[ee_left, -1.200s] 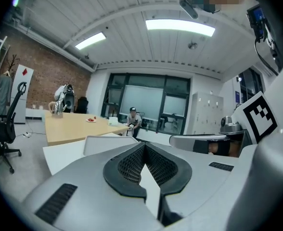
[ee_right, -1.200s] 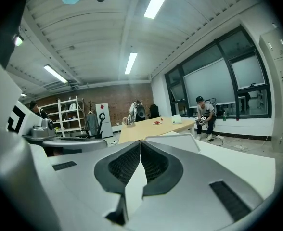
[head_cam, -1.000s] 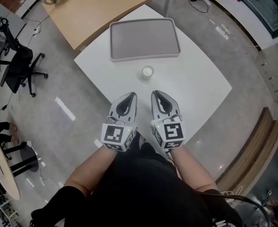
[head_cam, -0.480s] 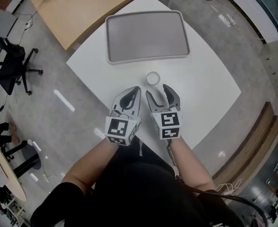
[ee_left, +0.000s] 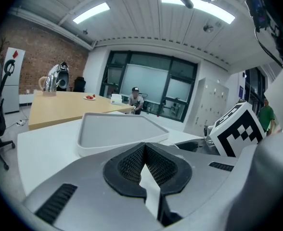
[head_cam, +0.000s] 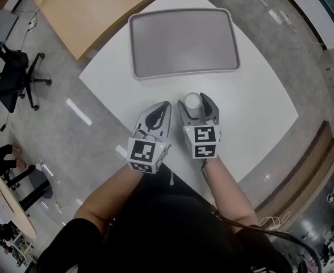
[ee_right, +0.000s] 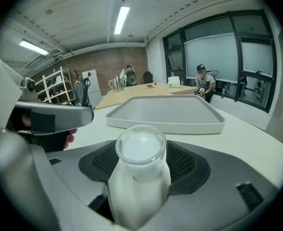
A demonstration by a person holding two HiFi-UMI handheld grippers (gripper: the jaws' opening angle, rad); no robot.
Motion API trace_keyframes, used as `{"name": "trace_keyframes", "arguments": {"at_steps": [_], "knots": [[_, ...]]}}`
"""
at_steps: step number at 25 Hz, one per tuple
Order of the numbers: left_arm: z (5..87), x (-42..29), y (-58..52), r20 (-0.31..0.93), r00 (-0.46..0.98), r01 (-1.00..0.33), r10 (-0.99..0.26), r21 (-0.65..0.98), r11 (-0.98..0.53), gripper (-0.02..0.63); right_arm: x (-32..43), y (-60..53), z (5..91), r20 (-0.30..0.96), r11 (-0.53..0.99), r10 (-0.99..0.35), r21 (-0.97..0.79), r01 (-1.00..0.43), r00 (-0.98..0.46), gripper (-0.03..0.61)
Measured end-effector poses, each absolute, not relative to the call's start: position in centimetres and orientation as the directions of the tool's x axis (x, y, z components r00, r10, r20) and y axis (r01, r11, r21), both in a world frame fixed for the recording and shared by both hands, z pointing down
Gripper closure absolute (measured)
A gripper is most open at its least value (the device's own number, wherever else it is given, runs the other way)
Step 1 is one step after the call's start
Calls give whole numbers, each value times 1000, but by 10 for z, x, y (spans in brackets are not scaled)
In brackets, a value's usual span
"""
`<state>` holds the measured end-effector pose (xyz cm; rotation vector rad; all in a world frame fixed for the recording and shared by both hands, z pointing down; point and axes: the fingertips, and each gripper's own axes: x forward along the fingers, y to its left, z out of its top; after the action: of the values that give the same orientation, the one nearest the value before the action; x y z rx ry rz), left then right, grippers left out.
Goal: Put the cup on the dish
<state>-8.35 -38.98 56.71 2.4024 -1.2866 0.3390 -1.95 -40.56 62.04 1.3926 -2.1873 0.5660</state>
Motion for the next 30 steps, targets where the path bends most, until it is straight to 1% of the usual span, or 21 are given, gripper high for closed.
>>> {"name": "trace_keyframes", "arguments": {"at_steps": [4, 10, 26, 30], "knots": [[568, -88, -391, 394, 538, -843, -745, 228, -488, 606, -20, -409, 621, 595, 402, -723, -51, -914, -351, 324], [564, -90, -389, 385, 538, -843, -750, 229, -487, 606, -18, -406, 615, 576, 385, -739, -65, -920, -350, 324], [479, -71, -343, 273, 534, -845, -800, 158, -511, 606, -4, -353, 498, 444, 392, -817, -42, -919, -369, 324], [461, -66, -331, 254, 529, -849, -810, 148, -508, 606, 3, -340, 478, 429, 397, -823, -35, -917, -373, 324]]}}
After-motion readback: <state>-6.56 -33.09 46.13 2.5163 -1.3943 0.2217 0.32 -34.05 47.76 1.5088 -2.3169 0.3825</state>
